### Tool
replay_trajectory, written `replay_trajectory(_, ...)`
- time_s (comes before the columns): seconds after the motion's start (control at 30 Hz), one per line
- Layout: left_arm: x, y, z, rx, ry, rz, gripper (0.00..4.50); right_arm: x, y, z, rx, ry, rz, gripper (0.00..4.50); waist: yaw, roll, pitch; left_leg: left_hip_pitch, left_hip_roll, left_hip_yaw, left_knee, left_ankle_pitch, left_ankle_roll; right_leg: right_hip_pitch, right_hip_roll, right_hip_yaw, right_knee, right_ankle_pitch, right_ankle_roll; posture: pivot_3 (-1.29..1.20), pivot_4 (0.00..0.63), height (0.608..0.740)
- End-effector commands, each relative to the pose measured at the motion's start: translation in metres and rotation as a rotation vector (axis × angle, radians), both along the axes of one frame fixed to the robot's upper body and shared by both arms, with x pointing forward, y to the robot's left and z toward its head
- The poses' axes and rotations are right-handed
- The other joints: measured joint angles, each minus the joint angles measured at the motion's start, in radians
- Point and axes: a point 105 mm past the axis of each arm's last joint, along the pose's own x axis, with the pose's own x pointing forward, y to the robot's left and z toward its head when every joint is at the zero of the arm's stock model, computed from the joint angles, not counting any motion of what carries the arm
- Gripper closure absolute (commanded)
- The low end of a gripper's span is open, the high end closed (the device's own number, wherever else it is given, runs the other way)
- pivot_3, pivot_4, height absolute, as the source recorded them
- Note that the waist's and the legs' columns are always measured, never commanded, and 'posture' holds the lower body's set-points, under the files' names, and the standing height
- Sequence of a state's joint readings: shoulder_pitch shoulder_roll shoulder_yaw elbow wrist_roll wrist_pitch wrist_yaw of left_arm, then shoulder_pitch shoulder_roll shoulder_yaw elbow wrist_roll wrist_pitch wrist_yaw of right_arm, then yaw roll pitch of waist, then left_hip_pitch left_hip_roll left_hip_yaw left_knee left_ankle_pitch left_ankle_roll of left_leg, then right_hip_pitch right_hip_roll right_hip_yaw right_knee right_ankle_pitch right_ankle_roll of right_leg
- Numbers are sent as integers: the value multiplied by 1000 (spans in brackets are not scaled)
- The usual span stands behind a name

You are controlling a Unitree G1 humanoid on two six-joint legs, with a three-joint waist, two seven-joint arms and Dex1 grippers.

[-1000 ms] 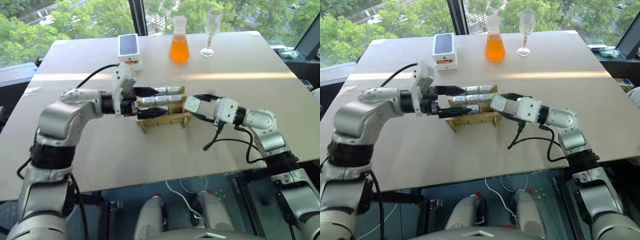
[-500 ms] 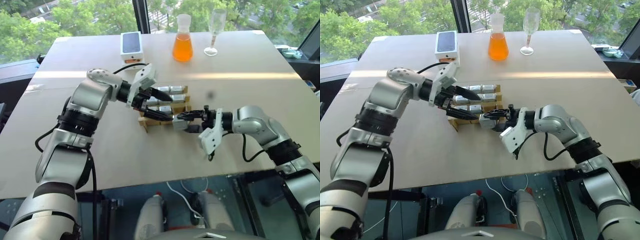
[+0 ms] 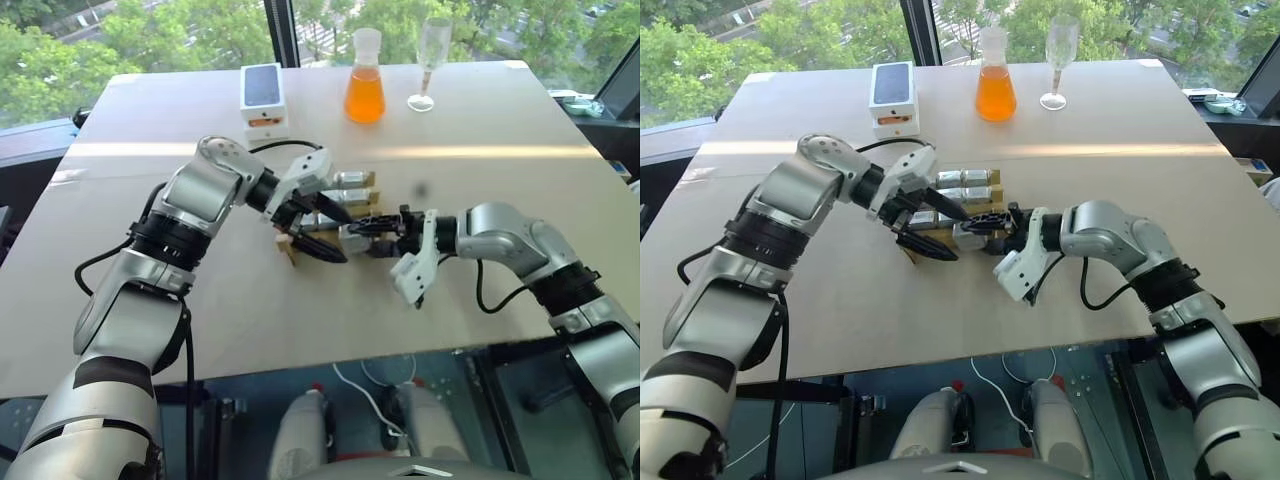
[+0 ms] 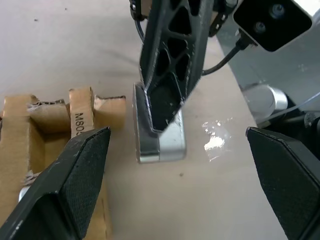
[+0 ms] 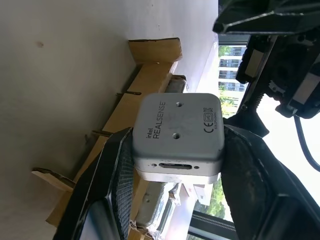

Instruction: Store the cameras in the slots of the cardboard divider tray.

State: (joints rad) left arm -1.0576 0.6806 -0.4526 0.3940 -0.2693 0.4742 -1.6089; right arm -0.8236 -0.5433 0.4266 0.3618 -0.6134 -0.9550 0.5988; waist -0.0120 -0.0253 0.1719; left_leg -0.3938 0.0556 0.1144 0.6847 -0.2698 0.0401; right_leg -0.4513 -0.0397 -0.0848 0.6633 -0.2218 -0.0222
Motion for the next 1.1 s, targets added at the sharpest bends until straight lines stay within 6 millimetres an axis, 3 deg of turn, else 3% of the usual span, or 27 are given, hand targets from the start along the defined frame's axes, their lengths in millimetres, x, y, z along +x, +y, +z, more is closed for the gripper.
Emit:
replay_trajectory(0.03, 1, -2, 10, -5, -42, -14, 257, 0, 3, 14, 34, -37, 31, 2598, 0, 0, 0, 0, 0, 0, 0, 0, 0, 0, 0, 0, 0, 0, 0, 0, 150, 740)
replay_trajectory(0.13, 2, -3, 11, -12, -40, -10, 855, 1, 3, 13, 38, -24, 31, 2598, 0, 0, 0, 0, 0, 0, 0, 0, 0, 0, 0, 0, 0, 0, 0, 0, 150, 740)
replay_trajectory(0.37, 5, -5, 10, -20, -33, -1, 3834, -2, 4, 13, 43, -4, 41, 2598, -1, 0, 0, 0, 0, 0, 0, 0, 0, 0, 0, 0, 0, 0, 0, 0, 150, 740)
replay_trajectory(0.43, 6, -6, 9, -17, -38, -2, 3832, -3, 4, 13, 46, 9, 38, 2598, 0, 0, 0, 0, 0, 0, 0, 0, 0, 0, 0, 0, 0, 0, 0, 0, 150, 740)
replay_trajectory(0.6, 6, -8, 9, -23, -39, -6, 3832, -3, 3, 19, 95, 37, 13, 216, 0, 0, 0, 0, 0, 0, 1, 0, 0, 0, 0, 0, 0, 0, 0, 0, 150, 740)
replay_trajectory(0.63, 7, -8, 10, -27, -41, -7, 3832, -2, 2, 20, 121, 45, 1, 0, 0, 0, 0, 0, 0, 0, 1, 0, 0, 0, 0, 0, 0, 0, 0, 0, 150, 740)
replay_trajectory(0.8, 13, -11, 20, -50, -108, -13, 3832, 6, -15, 23, 260, 211, -121, 0, 2, 0, 0, 0, 0, 0, 1, 0, 0, 0, 0, 0, 0, 0, 0, 0, 150, 740)
replay_trajectory(0.97, 30, -12, 29, -44, -236, 3, 3832, 0, -45, 11, 525, 643, -272, 0, 10, 0, 0, -1, 0, -2, 2, 0, 0, 1, -1, -2, 0, 0, 0, 0, 150, 740)
replay_trajectory(1.1, 45, -16, 32, -57, -301, 30, 3832, -16, -62, -6, 721, 939, -356, 0, 17, 0, 0, -1, 0, -3, 2, 0, 0, 2, -1, -3, 0, 0, 0, 0, 150, 740)
